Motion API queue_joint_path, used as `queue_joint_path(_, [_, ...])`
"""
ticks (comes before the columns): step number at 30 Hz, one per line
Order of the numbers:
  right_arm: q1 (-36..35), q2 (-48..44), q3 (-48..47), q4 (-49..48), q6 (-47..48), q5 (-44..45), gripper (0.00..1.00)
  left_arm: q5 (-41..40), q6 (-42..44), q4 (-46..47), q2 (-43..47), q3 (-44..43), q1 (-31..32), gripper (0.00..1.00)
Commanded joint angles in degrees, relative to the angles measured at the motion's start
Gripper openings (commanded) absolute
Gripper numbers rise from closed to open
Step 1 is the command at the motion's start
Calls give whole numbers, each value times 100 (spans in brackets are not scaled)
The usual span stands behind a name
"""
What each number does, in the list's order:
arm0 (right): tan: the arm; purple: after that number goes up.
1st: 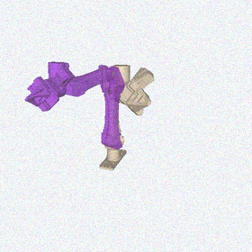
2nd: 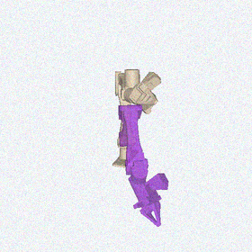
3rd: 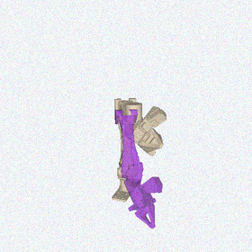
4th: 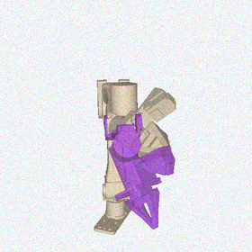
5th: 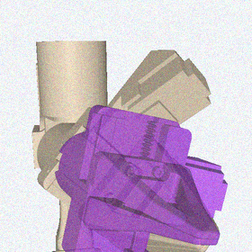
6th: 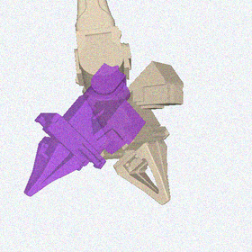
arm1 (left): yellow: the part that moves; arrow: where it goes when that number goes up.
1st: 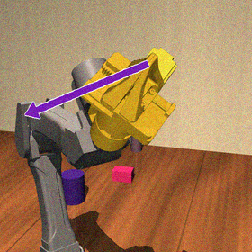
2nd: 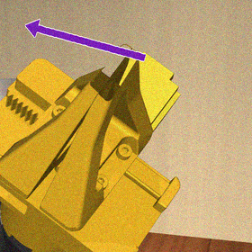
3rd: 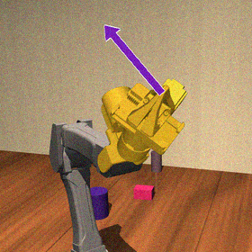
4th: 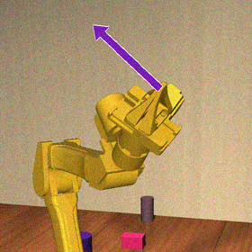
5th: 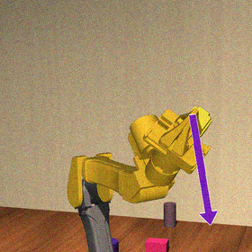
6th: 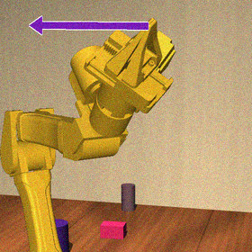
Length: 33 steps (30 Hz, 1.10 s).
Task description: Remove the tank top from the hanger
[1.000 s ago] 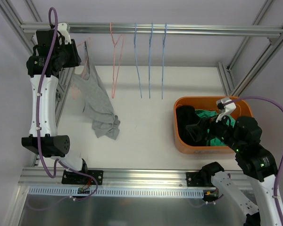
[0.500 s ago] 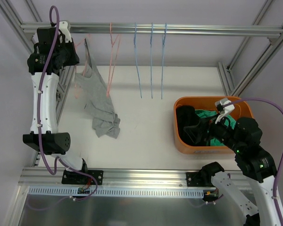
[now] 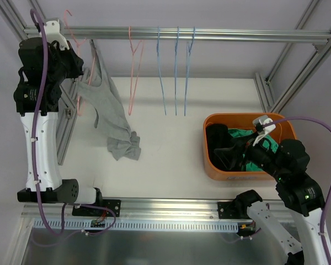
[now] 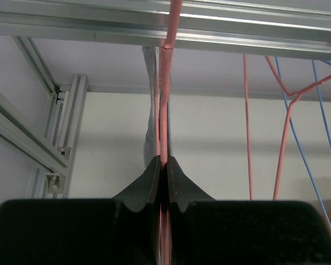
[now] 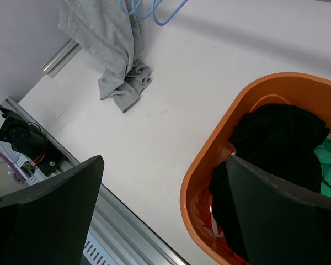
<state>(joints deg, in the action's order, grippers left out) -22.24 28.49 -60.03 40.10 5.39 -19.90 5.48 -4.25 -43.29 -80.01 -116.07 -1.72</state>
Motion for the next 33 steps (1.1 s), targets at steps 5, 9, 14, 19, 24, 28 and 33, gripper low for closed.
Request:
queue_joint_path(5, [0,7,-17,-502,-99,-830,99,699,-313,427,1089,1206,-30,0])
queue_joint_path(9, [9,148,-35,-1063,-335,-1708,99,1016,-445,365,2048,2260,-30,0])
queue_joint_path(14, [-52,517,-9,-1759,-811,-2527,99,1245,-533,198,3392,3798,-4,0])
queue_joint_path(19, [-684,929,70,-2093,-882,-1940,98,1596,-787,-284,4351,4592,-4,0])
queue_joint_path(24, [-1711,1316,105,-2269,-697,-1009,97,1860,-806,-1198,4652,4945,-13,0])
queue_joint_path(28, [-2205,1659,141,-2541,-706,-675,97,2709,-823,-1603,4880,5278,145,0])
queue_joint_path(33, [-3213,2404,106,-2823,-662,290,93,3968,-902,-1692,5118,5463,522,0])
